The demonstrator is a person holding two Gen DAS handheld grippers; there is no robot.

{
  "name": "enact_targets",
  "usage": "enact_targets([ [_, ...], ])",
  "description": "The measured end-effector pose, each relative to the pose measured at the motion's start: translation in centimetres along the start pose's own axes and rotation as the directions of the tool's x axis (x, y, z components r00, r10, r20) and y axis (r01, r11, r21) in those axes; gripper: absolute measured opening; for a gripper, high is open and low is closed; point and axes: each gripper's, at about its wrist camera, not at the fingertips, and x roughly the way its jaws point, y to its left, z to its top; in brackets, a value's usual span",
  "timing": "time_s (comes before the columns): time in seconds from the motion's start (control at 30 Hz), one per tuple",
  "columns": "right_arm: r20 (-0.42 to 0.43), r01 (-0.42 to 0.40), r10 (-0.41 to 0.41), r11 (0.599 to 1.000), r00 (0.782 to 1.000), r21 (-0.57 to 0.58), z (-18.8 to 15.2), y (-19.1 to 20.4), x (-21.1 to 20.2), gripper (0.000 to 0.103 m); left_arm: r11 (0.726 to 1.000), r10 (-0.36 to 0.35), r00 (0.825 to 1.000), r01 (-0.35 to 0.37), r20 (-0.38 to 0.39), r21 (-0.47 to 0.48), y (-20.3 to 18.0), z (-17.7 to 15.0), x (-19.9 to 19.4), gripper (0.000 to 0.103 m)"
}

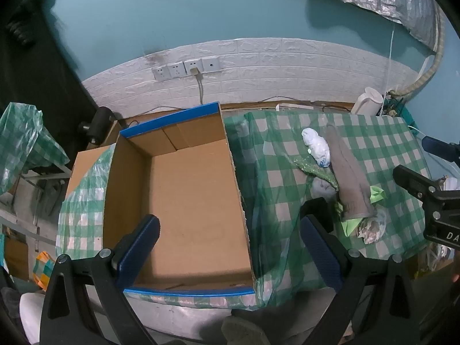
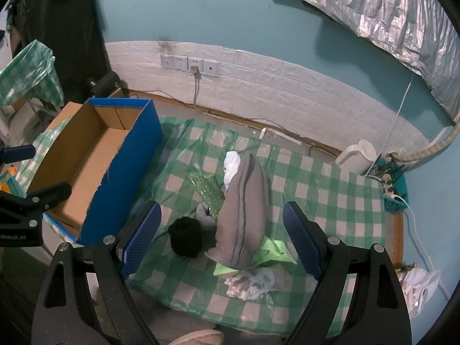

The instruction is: Organize soft objects

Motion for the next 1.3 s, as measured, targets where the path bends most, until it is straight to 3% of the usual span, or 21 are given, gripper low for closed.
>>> enact_targets([
  [1.3, -0.009, 0.000, 0.000, 1.000, 1.000, -0.003, -0.11, -0.21, 0.27, 0.085, 1.000, -0.005, 1.000, 0.005, -0.014, 0.003, -0.40, -0.13, 0.33, 0.099],
])
